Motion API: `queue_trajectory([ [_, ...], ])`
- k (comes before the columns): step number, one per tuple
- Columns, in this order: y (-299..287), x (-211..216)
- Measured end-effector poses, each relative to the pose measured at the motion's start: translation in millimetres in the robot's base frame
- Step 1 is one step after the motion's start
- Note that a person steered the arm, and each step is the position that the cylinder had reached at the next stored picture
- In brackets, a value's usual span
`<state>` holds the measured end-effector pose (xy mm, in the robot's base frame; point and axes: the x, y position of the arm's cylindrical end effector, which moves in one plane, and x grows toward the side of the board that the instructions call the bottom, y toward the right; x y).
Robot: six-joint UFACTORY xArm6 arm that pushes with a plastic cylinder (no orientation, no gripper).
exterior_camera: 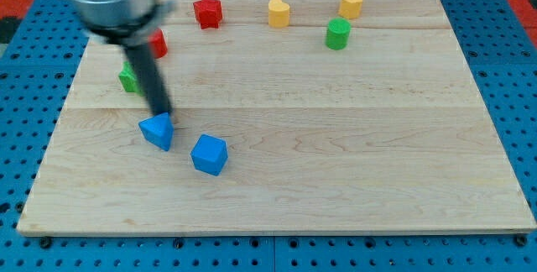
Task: Slide the yellow hexagon to the center
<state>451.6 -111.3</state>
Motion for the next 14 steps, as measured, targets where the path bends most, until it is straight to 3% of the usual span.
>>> queue_trajectory([
  [1,83,-38],
  [3,278,-178],
  [4,374,-226],
  [5,400,-257],
  [6,367,-259],
  [7,287,-257],
  [8,262,-257],
  [10,276,-225],
  [11,280,-260],
  [12,198,-260],
  [14,269,-235],
])
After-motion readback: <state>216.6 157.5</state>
